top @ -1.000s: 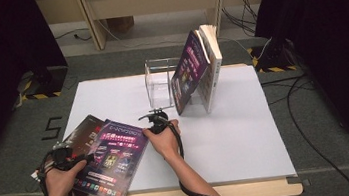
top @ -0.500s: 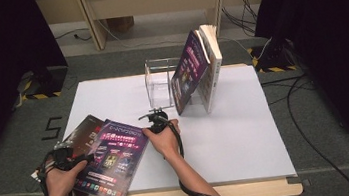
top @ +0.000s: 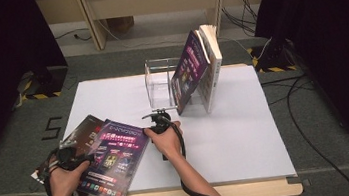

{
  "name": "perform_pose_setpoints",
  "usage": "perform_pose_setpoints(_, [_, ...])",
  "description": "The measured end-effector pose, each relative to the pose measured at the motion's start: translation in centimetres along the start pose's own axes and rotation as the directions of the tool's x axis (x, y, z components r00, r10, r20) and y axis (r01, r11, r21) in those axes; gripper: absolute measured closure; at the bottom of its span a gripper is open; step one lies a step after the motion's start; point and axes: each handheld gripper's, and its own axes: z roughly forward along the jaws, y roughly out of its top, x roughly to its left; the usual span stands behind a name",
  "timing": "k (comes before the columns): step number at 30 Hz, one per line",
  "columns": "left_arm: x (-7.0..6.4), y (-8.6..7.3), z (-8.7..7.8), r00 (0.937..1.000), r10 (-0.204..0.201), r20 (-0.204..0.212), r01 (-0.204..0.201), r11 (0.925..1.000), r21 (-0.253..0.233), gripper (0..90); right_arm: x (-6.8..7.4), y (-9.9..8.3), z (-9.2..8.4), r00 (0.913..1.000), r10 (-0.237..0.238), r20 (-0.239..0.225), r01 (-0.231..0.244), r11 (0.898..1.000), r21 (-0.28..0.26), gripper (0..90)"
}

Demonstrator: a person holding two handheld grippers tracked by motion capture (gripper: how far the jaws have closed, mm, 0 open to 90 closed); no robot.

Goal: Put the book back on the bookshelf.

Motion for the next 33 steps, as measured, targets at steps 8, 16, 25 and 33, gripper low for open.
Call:
perform_pose_setpoints(8, [-0.05, 0.02, -0.01, 1.0, 0.005, -0.004, -0.005, 1.0, 0.002, 58.1, 0.12, -0.09, -0.14, 0.9998, 0.022, -0.003, -0.022, 1.0, 0.008, 59.3])
perform_pose_setpoints(16, [-0.01, -0.02, -0.01, 1.0, 0.003, 0.0, -0.003, 1.0, -0.001, 58.1, -0.1, 0.36, -0.08, 0.9996, 0.026, -0.011, -0.026, 0.999, 0.031, 59.3])
perform_pose_setpoints(25, [-0.03, 0.03, -0.01, 1.0, 0.005, -0.002, -0.005, 1.0, 0.002, 58.1, -0.07, 0.1, -0.12, 0.9998, 0.019, -0.002, -0.019, 1.0, 0.019, 63.3])
perform_pose_setpoints(33, [-0.02, 0.04, -0.01, 1.0, 0.009, -0.003, -0.009, 1.0, 0.003, 58.2, -0.21, 0.04, -0.42, 0.9991, 0.04, -0.017, -0.04, 0.999, 0.016, 64.4])
